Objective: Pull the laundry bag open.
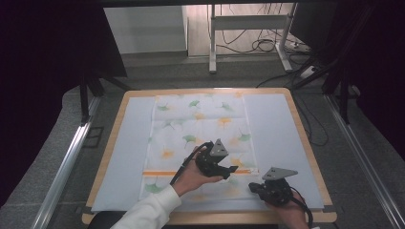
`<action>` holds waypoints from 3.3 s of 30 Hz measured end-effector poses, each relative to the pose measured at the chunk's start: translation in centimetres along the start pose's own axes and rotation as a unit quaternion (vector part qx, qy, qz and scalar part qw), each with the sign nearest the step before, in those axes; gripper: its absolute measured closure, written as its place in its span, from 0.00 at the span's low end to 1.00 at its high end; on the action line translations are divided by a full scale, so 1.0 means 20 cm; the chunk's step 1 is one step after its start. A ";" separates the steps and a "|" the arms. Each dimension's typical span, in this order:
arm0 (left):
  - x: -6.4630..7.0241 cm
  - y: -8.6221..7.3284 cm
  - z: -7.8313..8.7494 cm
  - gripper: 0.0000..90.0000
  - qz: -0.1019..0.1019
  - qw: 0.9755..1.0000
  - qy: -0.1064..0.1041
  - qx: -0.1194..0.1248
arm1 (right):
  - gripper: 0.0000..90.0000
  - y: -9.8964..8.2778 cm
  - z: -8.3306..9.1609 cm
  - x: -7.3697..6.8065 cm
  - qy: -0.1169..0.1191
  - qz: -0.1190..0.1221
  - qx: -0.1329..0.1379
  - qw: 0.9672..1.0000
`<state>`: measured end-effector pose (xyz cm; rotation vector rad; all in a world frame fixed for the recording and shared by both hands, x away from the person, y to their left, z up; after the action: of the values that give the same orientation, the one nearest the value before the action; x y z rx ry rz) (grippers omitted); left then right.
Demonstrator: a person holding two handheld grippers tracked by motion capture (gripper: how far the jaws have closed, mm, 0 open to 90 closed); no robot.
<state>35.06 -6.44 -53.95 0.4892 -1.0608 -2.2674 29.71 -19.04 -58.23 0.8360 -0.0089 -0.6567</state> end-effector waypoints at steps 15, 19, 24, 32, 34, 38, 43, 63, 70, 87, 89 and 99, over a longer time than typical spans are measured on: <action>0.07 0.05 -0.16 0.43 -0.005 1.000 -0.019 -0.019 | 0.96 0.01 -0.01 0.05 -0.009 -0.004 -0.005 1.000; 0.07 0.07 -0.21 0.43 -0.007 1.000 -0.018 -0.023 | 0.96 0.00 -0.01 0.05 -0.009 -0.003 -0.008 1.000; 0.08 0.06 -0.26 0.44 -0.008 0.999 -0.016 -0.034 | 0.96 0.00 -0.02 0.05 -0.009 -0.003 -0.011 1.000; 0.12 0.05 -0.35 0.47 -0.008 0.998 -0.033 -0.048 | 0.97 0.00 -0.01 0.06 -0.008 -0.006 -0.010 1.000; 0.12 0.05 -0.36 0.47 -0.024 0.998 -0.035 -0.053 | 0.97 0.00 -0.01 0.06 -0.008 -0.007 -0.009 1.000; 0.14 0.06 -0.37 0.50 -0.024 0.998 -0.036 -0.056 | 0.97 0.00 -0.01 0.06 -0.007 -0.007 -0.010 1.000; 0.15 0.06 -0.40 0.56 -0.036 0.997 -0.033 -0.062 | 0.97 -0.01 -0.01 0.06 -0.008 -0.006 -0.010 1.000; 0.21 0.04 -0.39 0.94 -0.035 0.994 -0.064 -0.076 | 0.97 -0.01 -0.01 0.06 -0.007 -0.004 -0.011 1.000; 0.21 0.04 -0.38 0.99 -0.057 0.995 -0.052 -0.069 | 0.96 -0.01 -0.01 0.06 -0.006 -0.004 -0.012 1.000; 0.18 0.01 -0.36 1.00 -0.041 0.996 -0.047 -0.061 | 1.00 -0.01 0.00 0.08 -0.001 -0.042 -0.005 0.999; 0.18 0.01 -0.36 1.00 -0.042 0.996 -0.045 -0.059 | 1.00 -0.01 0.00 0.08 -0.001 -0.042 -0.004 0.999; 0.18 0.01 -0.37 1.00 -0.048 0.996 -0.050 -0.058 | 1.00 0.05 0.01 0.14 -0.019 -0.052 0.022 0.998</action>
<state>36.33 -13.10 -58.59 0.3908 -0.9654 -2.4447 32.50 -20.23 -58.06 0.8703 -0.0155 -0.7723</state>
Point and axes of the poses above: each handheld gripper's, and its own axes: z roughly backward along the jaws, y roughly out of its top, x roughly to its right, the point moved 9 cm from there along -z, roughly forward along the jaws, and after that the axes turned 12 degrees about y, right-handed, at the moved point
